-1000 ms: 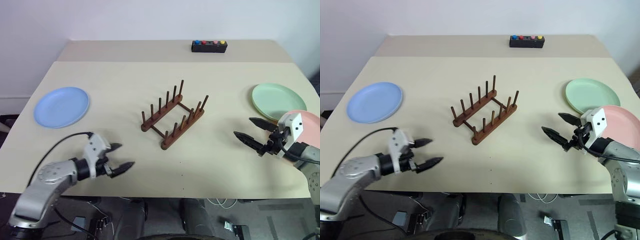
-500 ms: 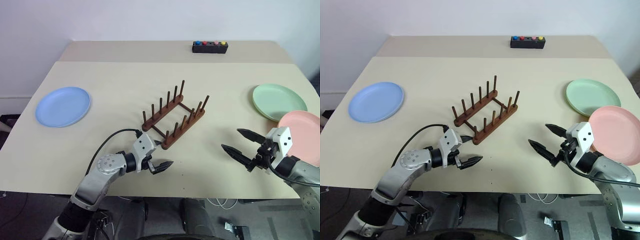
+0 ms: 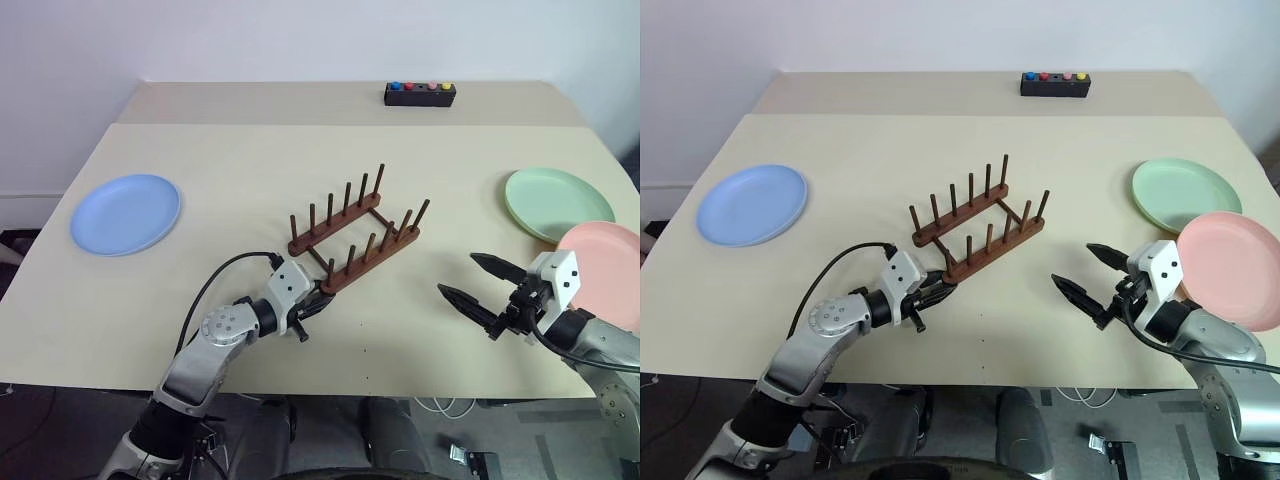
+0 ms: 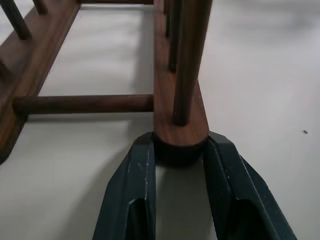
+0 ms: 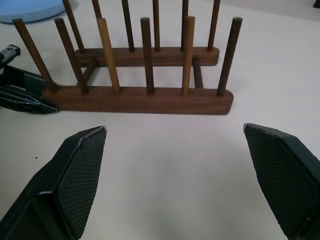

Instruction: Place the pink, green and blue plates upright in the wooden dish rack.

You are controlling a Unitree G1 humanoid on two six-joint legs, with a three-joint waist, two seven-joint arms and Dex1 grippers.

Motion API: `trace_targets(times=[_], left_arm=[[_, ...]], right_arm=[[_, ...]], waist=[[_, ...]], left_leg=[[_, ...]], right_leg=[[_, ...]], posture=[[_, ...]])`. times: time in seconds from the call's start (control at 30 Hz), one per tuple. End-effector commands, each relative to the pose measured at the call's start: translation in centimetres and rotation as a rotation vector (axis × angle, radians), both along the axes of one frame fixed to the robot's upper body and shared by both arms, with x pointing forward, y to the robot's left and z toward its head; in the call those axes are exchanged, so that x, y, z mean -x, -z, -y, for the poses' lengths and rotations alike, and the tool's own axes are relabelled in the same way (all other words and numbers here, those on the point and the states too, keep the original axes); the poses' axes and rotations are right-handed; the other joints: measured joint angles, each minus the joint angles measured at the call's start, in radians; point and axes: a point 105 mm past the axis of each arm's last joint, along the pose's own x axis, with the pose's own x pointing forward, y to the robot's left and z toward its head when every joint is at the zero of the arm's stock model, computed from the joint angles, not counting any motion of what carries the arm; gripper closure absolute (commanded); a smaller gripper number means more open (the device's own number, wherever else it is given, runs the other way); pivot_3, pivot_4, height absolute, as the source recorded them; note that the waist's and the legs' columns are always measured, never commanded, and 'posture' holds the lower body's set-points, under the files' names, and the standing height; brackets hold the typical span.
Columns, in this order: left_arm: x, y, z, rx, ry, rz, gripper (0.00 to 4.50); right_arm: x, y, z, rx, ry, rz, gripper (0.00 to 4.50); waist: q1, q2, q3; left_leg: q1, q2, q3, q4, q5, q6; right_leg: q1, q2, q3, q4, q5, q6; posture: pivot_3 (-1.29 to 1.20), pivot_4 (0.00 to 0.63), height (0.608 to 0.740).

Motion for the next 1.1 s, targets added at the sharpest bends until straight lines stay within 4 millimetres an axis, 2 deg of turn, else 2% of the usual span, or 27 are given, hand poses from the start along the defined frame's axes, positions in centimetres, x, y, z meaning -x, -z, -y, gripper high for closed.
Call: trace_targets(times=[0.03,0.23,0.33,0.5,0.7,1.0,1.03,1.1], left_arm=[[0.1,1.0,-0.5,-0.047,0.038,-0.024,3.76],[-1.1,-0.6,-0.2,-0.05,0.271,0.001,3.76],[-2.1,-1.6,0.6,-0.044,0.394,0.008,3.76],[-3.3,-2.1,2.2,-0.061,0.537,0.025,3.76],[-5.1,-1.9,3.5,-0.104,0.596,0.058,3.76],[-5.9,-1.7,3.3,-0.1,0.59,0.071,3.76],[-6.0,-1.7,3.1,-0.094,0.58,0.066,2.74],[-6.1,-1.8,2.9,-0.084,0.564,0.063,1.91]], right_arm=[[0.8,0.2,-0.6,0.056,-0.034,0.002,0.0],[1.9,1.6,-0.4,0.079,-0.016,-0.032,0.0],[2.3,1.7,0.2,0.082,0.011,-0.031,0.0],[3.1,2.0,0.3,0.077,0.047,-0.025,0.0],[3.8,2.3,0.4,0.079,0.086,-0.019,0.0],[3.9,2.3,0.3,0.083,0.093,-0.018,0.0],[3.9,2.3,0.2,0.085,0.09,-0.019,0.0],[3.7,2.3,0.2,0.087,0.084,-0.02,0.0]], waist=[[0.0,0.0,0.0],[0.003,0.0,0.0],[0.003,0.0,0.0],[-0.001,-0.001,0.0],[-0.004,-0.001,0.001],[-0.003,-0.001,0.001],[-0.004,-0.001,0.001],[-0.004,-0.001,0.001]], left_leg=[[0.0,0.0,0.0,0.0,0.0,0.0],[0.0,0.0,0.0,0.001,0.0,0.0],[-0.001,0.0,0.0,0.001,0.0,0.0],[-0.001,0.0,0.0,0.0,0.0,0.001],[-0.001,0.0,0.0,0.0,0.0,0.001],[-0.001,0.0,0.0,0.0,-0.001,0.001],[-0.001,0.0,0.0,0.0,-0.001,0.001],[-0.001,0.0,0.0,0.0,-0.001,0.001]], right_leg=[[0.0,0.0,0.0,0.0,0.0,0.0],[0.0,0.0,0.0,0.0,0.0,0.0],[0.0,0.0,0.0,0.0,0.0,0.0],[-0.001,0.0,0.0,-0.001,0.001,0.001],[-0.001,0.0,0.0,-0.001,0.002,0.003],[-0.001,0.0,0.0,-0.001,0.002,0.004],[-0.001,0.0,0.0,0.0,0.002,0.004],[-0.001,0.0,0.0,0.0,0.002,0.004]], posture=[[0.0,0.15,0.74],[0.0,0.15,0.74],[0.0,0.15,0.74],[0.0,0.15,0.74],[0.0,0.15,0.74],[0.0,0.15,0.74],[0.0,0.15,0.74],[0.0,0.15,0.74]])
